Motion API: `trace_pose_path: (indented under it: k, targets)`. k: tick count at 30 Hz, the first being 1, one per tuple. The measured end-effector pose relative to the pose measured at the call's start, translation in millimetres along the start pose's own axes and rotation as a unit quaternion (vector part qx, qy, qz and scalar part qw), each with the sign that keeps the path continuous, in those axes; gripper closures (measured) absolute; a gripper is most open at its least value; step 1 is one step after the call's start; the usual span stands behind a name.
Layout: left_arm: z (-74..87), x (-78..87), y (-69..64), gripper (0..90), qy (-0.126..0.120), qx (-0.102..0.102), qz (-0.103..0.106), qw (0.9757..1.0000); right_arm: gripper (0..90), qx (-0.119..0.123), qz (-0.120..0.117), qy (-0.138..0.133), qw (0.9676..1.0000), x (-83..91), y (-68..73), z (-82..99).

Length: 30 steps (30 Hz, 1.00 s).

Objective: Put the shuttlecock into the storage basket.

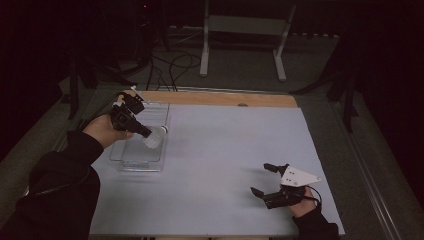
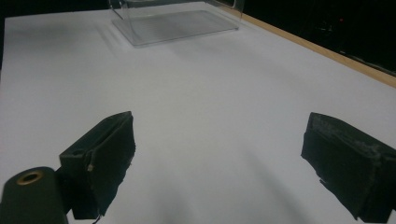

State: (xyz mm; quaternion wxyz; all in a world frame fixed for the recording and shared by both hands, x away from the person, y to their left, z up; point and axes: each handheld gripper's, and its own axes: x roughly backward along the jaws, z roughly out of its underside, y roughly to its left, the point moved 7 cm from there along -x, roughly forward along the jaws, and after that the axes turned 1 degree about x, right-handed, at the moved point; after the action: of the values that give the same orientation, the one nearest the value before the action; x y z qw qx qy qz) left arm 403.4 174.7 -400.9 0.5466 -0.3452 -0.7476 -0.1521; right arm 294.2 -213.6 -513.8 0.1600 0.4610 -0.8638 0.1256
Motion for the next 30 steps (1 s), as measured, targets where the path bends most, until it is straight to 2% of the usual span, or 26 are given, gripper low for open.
trace_pose_path:
  k: [12, 17, 22, 27, 30]
  targets:
    - [1.1, 21.4, 20.2, 90.0, -0.026, 0.032, -0.018, 0.9990, 9.5, 0.000, 0.000, 0.004, 1.0000, -0.1, 0.3, 1.4]
    - [2.9, 27.6, 30.8, 90.0, -0.032, 0.047, -0.035, 0.9978, 9.5, -0.002, -0.004, 0.000, 1.0000, 0.1, 0.8, 1.0]
    - [5.4, 28.5, 38.4, 90.0, -0.037, 0.062, -0.039, 0.9967, 9.5, -0.003, -0.009, 0.002, 1.0000, -1.3, 3.3, 2.3]
    - [8.9, 26.0, 47.6, 90.0, -0.040, 0.073, -0.055, 0.9950, 9.4, -0.005, -0.009, 0.007, 0.9999, -1.3, 1.7, 5.8]
    - [10.1, 22.5, 49.9, 90.0, -0.045, 0.076, -0.053, 0.9946, 9.4, -0.010, -0.010, 0.009, 0.9999, -0.7, 1.3, 7.7]
